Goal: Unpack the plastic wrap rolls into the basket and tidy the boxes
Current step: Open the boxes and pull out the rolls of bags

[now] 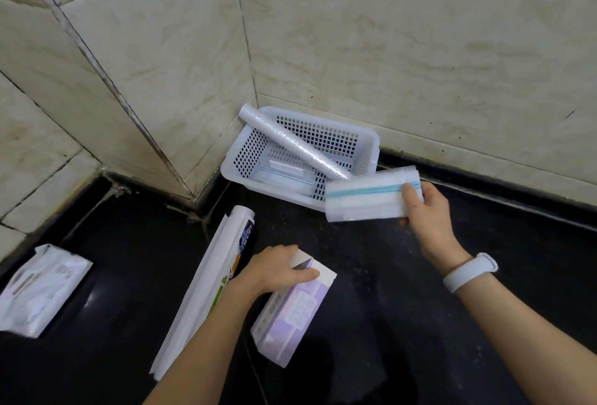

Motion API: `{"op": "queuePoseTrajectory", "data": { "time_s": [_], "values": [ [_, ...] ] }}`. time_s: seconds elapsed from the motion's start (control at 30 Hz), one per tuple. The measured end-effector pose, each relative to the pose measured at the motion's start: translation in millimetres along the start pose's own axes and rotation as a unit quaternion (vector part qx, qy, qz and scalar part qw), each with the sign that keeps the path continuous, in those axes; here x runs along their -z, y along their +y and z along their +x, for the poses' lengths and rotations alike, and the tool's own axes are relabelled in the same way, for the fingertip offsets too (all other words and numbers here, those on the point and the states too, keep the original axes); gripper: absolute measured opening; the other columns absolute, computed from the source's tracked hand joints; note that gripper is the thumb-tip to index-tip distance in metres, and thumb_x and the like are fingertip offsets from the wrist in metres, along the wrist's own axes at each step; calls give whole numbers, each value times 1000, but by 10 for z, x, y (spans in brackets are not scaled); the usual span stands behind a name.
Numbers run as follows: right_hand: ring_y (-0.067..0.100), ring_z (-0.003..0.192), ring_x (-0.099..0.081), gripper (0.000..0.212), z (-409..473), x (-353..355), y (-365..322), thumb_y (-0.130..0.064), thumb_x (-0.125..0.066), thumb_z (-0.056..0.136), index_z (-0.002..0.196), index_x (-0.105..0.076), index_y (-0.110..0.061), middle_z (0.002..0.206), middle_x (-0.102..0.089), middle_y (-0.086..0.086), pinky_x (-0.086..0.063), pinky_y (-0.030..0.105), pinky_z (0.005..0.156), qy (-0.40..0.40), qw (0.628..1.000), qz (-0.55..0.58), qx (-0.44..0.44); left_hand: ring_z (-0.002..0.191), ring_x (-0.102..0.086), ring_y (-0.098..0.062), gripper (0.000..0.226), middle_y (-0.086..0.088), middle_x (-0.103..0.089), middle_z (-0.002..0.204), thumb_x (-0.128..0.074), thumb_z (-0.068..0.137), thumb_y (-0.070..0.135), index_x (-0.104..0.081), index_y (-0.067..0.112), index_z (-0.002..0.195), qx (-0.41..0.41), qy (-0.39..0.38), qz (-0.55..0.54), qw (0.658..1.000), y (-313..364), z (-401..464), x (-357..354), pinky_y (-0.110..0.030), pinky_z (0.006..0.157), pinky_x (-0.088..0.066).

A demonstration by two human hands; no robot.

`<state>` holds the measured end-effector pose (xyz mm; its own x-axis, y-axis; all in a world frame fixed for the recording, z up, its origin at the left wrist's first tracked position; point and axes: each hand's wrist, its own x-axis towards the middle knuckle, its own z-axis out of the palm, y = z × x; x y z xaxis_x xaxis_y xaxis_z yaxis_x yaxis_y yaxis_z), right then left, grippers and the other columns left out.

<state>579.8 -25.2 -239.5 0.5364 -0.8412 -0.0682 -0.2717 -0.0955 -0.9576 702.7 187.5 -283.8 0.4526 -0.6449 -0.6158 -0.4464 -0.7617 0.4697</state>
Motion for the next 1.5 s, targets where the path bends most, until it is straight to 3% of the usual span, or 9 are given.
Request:
{"op": "queuePoseTrajectory", "data": {
  "time_s": [0.17,0.37,0.47,0.63,0.8,0.97,1.2,1.37,1.5],
  "values": [
    [16,60,-53,11,256,-237,30,-15,-44,94,93,-50,-7,77,-55,2,-46,14,38,30,998,54,-34,130,-37,-22,69,-1,-44,143,-52,80,60,-44,18,134,-62,130,86,986,-29,171,167,-44,107,-28],
    [11,68,-56,8,620,-477,49,-18,-45,94,92,-50,-12,79,-55,-4,-54,22,47,38,999,39,-8,109,-53,-23,27,-3,-63,113,-54,88,29,-64,14,109,-146,333,79,928,-83,573,672,-38,91,-37],
    [13,75,-57,11,791,-588,77,-21,-45,94,95,-50,-12,83,-56,-5,-54,37,61,36,999,12,7,107,-53,-22,26,-5,-62,114,-46,92,22,-63,13,109,-101,260,114,954,-100,926,942,-36,91,-38],
    [6,68,-54,7,927,-684,165,-19,-48,92,87,-53,-17,77,-55,-9,-45,23,55,9,998,-40,41,87,-57,-26,32,-14,-62,99,-38,91,26,-63,7,92,13,-37,144,989,-28,1439,1160,-29,63,-37],
    [-9,61,-56,15,874,-729,228,-16,-51,89,79,-53,-27,72,-57,-10,-42,7,49,-49,994,-89,48,70,-46,-16,24,-2,-51,78,-42,90,21,-52,16,69,12,-90,124,988,-70,1669,1248,-28,67,-38],
    [-3,61,-55,7,855,-817,214,-16,-52,89,83,-54,-19,71,-56,-10,-39,4,49,-68,992,-101,36,76,-50,-17,18,5,-51,73,-43,90,21,-53,21,75,-27,5,72,997,-181,1562,1255,-29,67,-38],
    [15,79,-62,16,867,-1246,102,-16,-46,94,106,-53,-9,92,-61,4,-57,26,60,-160,981,1,-110,88,-60,-24,15,-5,-69,93,-54,85,11,-67,11,91,-74,376,125,915,-476,1140,1063,-37,82,-41],
    [27,99,-61,23,952,-1661,142,-8,-46,93,115,-51,-1,107,-60,12,-56,30,73,-205,926,130,-288,105,-58,-33,29,-18,-63,110,-58,83,9,-58,-1,110,-66,429,74,898,-599,1109,940,-44,93,-43],
    [16,54,-49,9,1010,-1809,277,-6,-53,87,95,-52,-3,69,-51,7,-44,21,41,-286,893,-84,-337,122,-46,-38,50,-24,-51,130,-55,81,9,-44,-5,128,-60,433,77,896,-590,1122,922,-49,102,-38]
  ]
}}
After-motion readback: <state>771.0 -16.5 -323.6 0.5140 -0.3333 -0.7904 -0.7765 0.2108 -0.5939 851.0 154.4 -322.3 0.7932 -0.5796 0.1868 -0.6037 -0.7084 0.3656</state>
